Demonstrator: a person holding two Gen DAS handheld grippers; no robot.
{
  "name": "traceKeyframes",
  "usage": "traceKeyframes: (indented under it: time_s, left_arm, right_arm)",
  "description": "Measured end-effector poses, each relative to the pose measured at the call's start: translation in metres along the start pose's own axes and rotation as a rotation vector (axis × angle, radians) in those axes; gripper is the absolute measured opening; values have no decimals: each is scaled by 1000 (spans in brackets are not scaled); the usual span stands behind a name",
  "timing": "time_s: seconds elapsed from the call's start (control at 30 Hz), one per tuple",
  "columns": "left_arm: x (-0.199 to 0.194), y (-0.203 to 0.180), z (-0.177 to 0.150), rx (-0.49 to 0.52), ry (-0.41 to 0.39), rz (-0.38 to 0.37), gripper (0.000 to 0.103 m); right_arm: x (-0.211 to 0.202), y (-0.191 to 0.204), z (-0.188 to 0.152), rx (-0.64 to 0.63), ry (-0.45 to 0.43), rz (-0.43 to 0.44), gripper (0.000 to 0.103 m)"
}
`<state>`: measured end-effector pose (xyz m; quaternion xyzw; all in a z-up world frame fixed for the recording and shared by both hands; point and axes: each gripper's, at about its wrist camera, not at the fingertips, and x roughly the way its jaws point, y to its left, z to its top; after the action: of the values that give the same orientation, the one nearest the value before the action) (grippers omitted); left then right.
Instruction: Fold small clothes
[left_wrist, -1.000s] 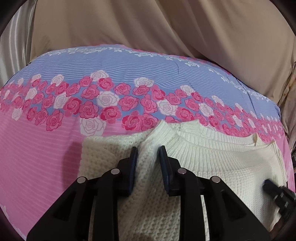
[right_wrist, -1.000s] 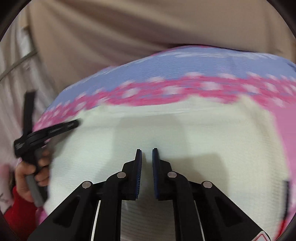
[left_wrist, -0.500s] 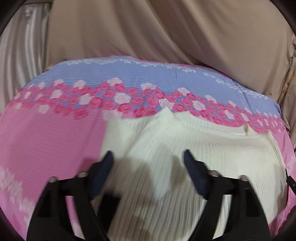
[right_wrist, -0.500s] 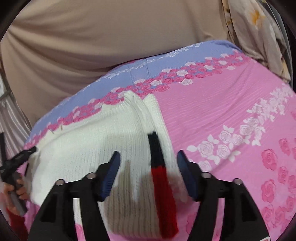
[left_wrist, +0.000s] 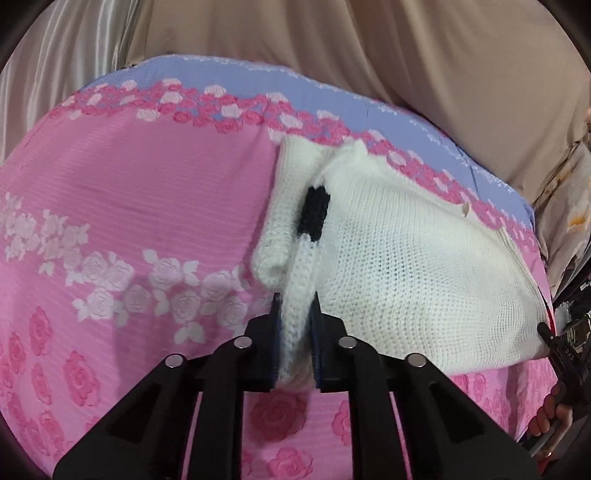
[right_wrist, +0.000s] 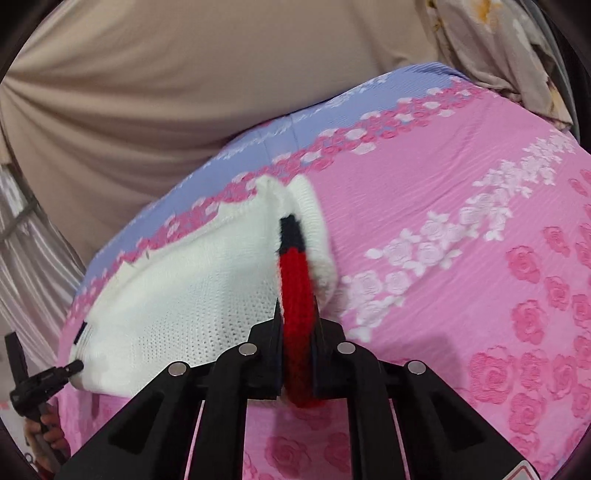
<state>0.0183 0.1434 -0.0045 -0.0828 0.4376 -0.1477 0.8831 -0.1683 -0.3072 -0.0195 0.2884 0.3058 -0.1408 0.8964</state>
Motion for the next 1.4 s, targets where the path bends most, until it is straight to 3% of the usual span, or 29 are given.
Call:
traceKeyframes:
  time_s: [0.1,0.2,0.27,0.33,0.4,0.47,0.5,0.6,0.73,0.77,0.8,0.87,0.93,1.03,1.17,1.2,1.23,1.3,1.37,1.4]
  left_arm:
    - [8,11,-6,3,42,33,9]
    - [21,11,-12,20,52,61,10]
    - [12,8,-8,12,51,40,12]
    - [-6,2,-1,26,23,0,14]
    - [-21,-10,13,71,-43,-2,28]
    - [-29,-26,38,109,-130,4,66]
    - [-27,-37,53,120,-169,-5,78]
    - [4,-62,86,156,-151,-41,86]
    - [86,-84,115,178,-67,42,80]
    - [99,-82,117,171,-49,45,62]
    - [111,-81,118,165,-29,41,35]
    - [124,-75,120,148,-5,47,9]
    - [125,-66,119,134,-41,52,9]
    - [134,-58,115,120,-62,60,9]
    - [133,-55,113,105,-72,45,11]
    - [132,-55,113,103,-71,40,12]
    - [133,-53,114,100,-69,29,12]
    - [130,-50,114,87,-70,10,15]
    - [118,-48,110,57,-80,-5,21]
    - [108,-50,107,56,-92,-11,30]
  right_arm:
    - [27,-21,-12,13,86,-66,7]
    - [21,-15,-11,-23,61,-58,10]
    - [11,-6,-2,-51,27,-67,13]
    - [1,7,14,-116,-39,-112,24]
    - [0,20,35,-166,-99,-101,46]
    - [9,33,55,-204,-128,-64,51]
    - [18,40,64,-222,-125,-50,55]
    - [77,60,92,-248,-36,-20,59]
    - [142,63,106,-253,67,-102,55]
    - [150,61,105,-241,79,-118,21]
    - [154,60,106,-222,88,-107,8]
    - [137,57,109,-190,9,-34,8]
    - [128,57,110,-208,-62,-68,8]
    - [166,40,104,-162,53,-106,6]
    - [146,49,105,-167,-19,-158,8]
    - [139,51,102,-141,-39,-150,16]
    - [125,58,98,-126,-70,-123,21]
    - [105,80,89,-169,-104,-58,21]
    - [91,118,69,-267,-79,65,21]
    - [89,139,55,-333,-41,120,21]
